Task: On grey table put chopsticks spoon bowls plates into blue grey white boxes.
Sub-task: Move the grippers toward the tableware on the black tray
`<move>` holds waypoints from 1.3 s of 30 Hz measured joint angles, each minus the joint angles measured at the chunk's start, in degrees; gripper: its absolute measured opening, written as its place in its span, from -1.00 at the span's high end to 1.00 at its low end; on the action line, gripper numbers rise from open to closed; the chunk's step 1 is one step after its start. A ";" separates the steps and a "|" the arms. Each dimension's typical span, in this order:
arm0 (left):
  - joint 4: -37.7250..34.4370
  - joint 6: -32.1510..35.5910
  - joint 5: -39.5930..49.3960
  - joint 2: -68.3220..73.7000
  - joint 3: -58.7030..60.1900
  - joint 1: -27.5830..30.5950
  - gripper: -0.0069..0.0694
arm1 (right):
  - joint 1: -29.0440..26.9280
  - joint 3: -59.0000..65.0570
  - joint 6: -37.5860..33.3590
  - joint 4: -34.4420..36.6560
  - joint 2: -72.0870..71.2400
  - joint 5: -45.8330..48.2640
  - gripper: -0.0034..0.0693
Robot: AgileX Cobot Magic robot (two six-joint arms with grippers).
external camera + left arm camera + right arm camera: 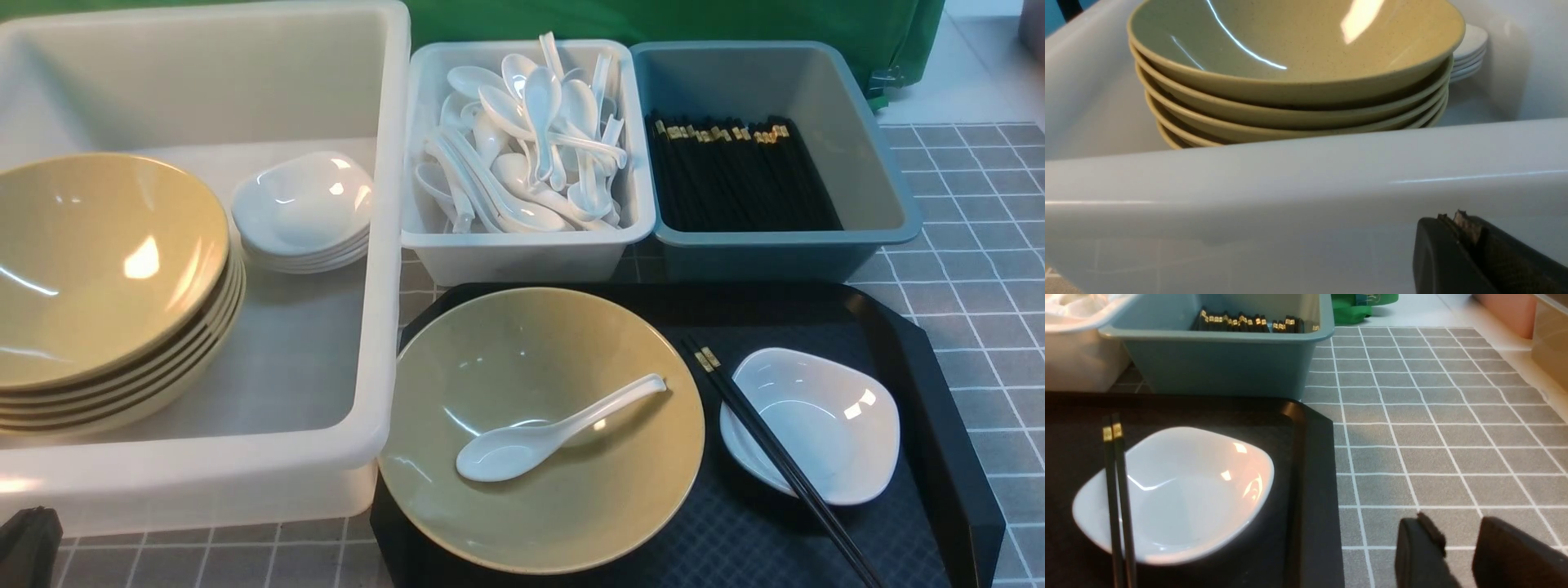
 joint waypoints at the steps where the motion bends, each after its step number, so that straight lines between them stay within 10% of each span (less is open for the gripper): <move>1: 0.08 0.00 0.00 0.00 0.00 0.00 0.85 | 0.00 0.00 0.17 0.00 0.00 0.00 0.25; 8: 1.35 -1.20 -1.05 0.00 0.00 0.00 0.85 | 0.00 0.00 1.14 -0.05 0.00 0.00 0.25; 14: -16.86 -12.99 -3.41 0.00 0.00 0.00 0.85 | 0.00 0.00 2.74 2.51 0.00 -0.06 0.25; 19: -43.38 -29.36 -4.77 0.00 0.00 0.00 0.85 | 0.00 0.00 24.03 17.35 0.00 -2.01 0.25; 24: -54.24 -33.38 -5.22 0.00 0.00 0.00 0.85 | 0.00 0.00 40.24 24.65 0.00 -3.53 0.25; 31: -55.49 -21.29 -0.12 0.00 -2.66 0.00 0.85 | 0.20 0.00 33.02 25.50 0.00 -2.16 0.25; 39: -46.12 7.19 11.03 7.62 -24.82 0.00 0.85 | 5.03 -16.34 -0.03 25.40 6.26 3.84 0.52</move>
